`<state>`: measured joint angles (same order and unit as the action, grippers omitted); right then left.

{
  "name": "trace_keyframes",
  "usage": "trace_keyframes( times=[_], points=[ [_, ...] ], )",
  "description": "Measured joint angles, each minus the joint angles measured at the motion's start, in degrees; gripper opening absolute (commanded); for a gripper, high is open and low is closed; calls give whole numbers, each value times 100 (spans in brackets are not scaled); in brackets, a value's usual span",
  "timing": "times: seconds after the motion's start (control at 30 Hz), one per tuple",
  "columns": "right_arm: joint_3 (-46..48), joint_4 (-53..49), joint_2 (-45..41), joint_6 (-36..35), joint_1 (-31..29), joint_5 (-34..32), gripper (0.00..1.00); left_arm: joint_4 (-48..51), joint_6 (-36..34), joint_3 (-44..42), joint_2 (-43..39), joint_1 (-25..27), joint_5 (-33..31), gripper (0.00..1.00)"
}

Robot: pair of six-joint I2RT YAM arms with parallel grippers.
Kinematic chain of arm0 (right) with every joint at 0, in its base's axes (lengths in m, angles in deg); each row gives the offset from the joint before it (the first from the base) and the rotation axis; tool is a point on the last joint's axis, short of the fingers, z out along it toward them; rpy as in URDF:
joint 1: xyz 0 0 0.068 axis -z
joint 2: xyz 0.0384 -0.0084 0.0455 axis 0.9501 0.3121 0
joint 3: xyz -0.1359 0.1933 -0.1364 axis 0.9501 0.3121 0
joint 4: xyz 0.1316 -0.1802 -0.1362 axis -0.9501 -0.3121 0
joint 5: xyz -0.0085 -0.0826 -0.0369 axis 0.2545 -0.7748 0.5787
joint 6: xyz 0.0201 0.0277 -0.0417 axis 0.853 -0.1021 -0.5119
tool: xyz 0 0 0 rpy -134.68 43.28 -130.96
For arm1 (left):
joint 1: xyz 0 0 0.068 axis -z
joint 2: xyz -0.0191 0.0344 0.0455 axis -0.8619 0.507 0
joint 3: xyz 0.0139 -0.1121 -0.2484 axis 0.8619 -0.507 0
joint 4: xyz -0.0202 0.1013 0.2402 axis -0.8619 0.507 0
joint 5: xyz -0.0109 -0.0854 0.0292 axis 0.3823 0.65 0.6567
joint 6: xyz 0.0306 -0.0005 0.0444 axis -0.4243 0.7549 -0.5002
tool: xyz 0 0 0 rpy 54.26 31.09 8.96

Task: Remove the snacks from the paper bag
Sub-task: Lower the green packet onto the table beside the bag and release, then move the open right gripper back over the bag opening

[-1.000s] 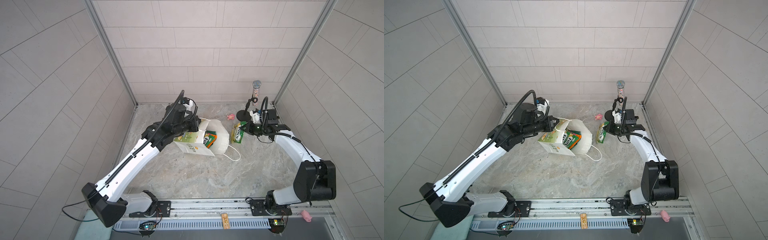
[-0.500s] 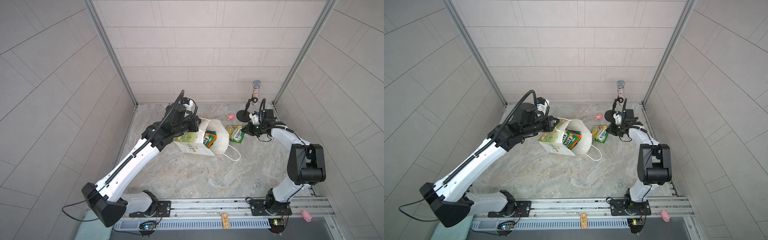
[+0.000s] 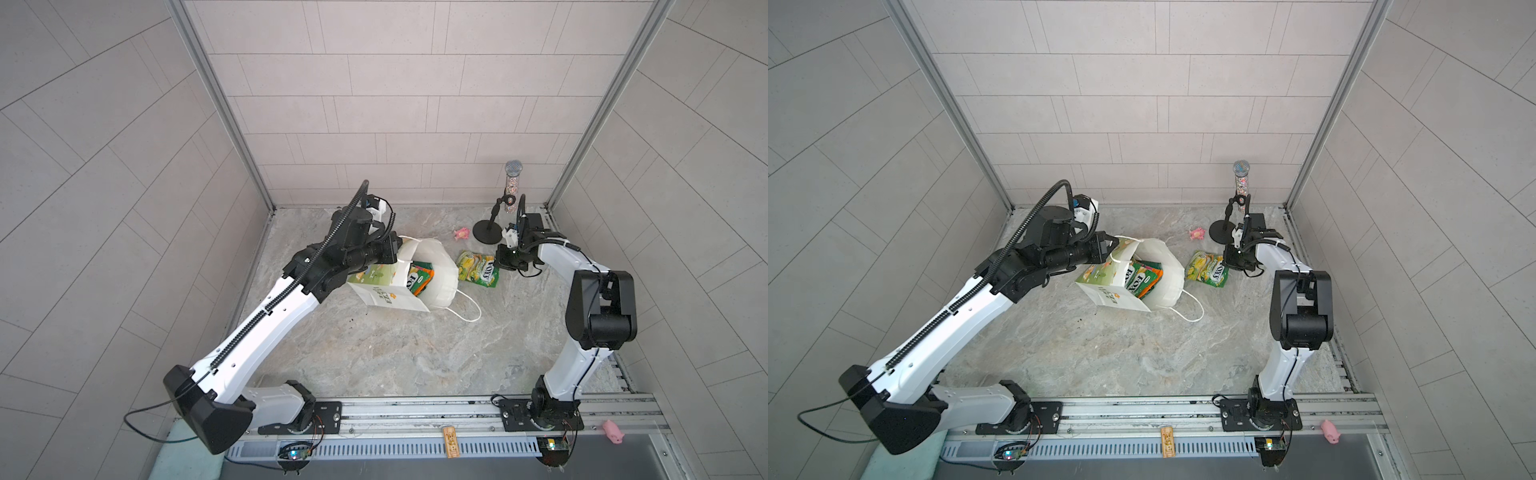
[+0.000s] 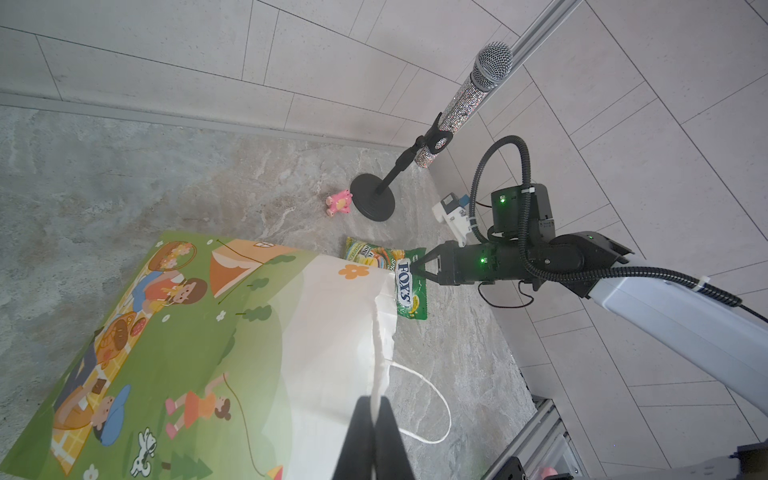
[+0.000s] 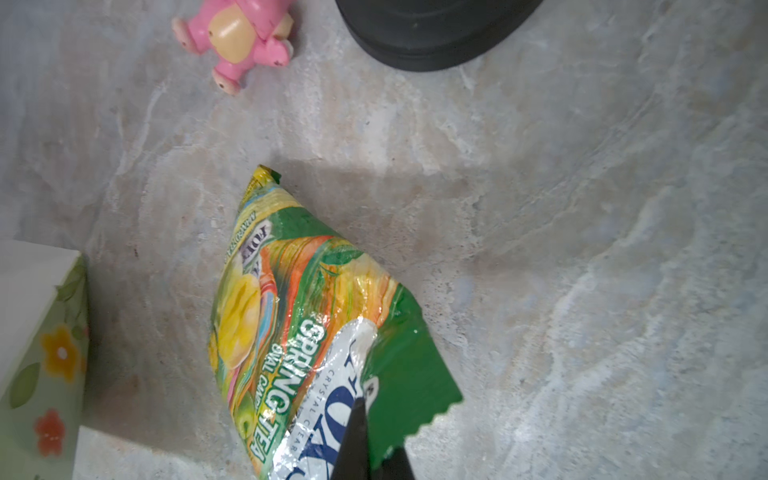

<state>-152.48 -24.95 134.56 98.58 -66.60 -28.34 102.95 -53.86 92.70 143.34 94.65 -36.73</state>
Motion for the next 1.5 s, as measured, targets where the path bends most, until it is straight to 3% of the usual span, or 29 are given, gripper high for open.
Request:
trace_keyframes(
  times=[0.43,0.5,0.6,0.7,0.93,1.03,1.27,1.5],
  points=[
    [-254,-66,79,-11,9,-785,0,0,-2,0,0,0,0,0],
    [-264,-66,105,-9,9,-824,6,0,-2,0,0,0,0,0],
    [-264,-68,101,-9,9,-898,26,0,-2,0,-2,0,0,0],
    [-262,-81,81,22,9,-988,37,0,-2,0,-11,0,0,0],
    [-28,-70,-684,170,9,-1062,41,2,-22,0,-33,0,13,0],
    [105,-48,-1235,251,9,-778,41,7,-48,0,-33,0,42,0],
    [809,181,-2350,474,-48,837,38,15,-101,0,-35,0,105,0],
    [1862,723,-3416,1043,-815,1679,35,24,-109,0,-68,0,133,0]
  ],
)
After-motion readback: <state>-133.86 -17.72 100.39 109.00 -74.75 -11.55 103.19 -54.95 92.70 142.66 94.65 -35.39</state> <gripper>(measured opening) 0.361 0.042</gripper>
